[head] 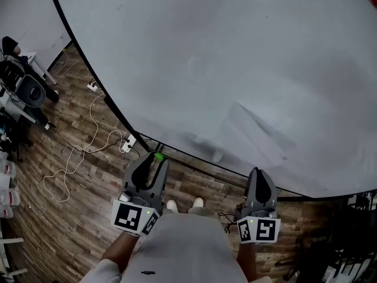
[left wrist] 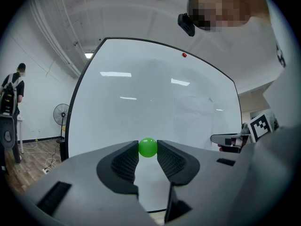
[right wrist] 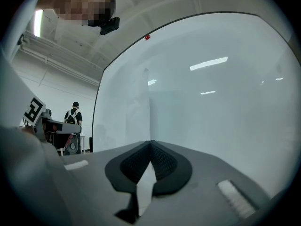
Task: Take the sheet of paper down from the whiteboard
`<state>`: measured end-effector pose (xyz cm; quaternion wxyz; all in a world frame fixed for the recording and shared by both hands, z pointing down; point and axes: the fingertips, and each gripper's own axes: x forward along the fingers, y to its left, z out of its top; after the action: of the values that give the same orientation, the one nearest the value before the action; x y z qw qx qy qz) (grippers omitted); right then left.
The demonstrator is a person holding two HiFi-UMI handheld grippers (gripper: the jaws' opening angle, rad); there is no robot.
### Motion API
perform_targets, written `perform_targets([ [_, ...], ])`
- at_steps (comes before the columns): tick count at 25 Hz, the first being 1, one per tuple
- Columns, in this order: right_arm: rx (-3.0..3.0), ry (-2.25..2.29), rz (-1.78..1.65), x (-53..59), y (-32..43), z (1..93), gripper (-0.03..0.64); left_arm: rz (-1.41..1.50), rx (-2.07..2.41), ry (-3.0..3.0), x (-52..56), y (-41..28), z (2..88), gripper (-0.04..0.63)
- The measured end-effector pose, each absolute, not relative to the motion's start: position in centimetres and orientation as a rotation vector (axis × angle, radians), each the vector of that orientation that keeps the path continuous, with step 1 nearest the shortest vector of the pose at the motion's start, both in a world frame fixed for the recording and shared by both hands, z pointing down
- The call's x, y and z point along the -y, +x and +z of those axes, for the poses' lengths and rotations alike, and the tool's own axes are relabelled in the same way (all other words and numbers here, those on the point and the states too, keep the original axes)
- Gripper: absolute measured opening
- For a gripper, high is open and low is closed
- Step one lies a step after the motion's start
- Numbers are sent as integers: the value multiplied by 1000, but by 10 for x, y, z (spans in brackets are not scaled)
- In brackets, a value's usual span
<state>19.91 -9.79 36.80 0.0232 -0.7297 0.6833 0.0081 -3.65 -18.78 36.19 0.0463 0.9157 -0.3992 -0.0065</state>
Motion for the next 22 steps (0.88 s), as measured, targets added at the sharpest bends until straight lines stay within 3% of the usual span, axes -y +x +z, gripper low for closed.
perform_targets([
  [22,-2138,-2234,38,81,188,365,11,-22,1169,2815,165,-26,361,123],
])
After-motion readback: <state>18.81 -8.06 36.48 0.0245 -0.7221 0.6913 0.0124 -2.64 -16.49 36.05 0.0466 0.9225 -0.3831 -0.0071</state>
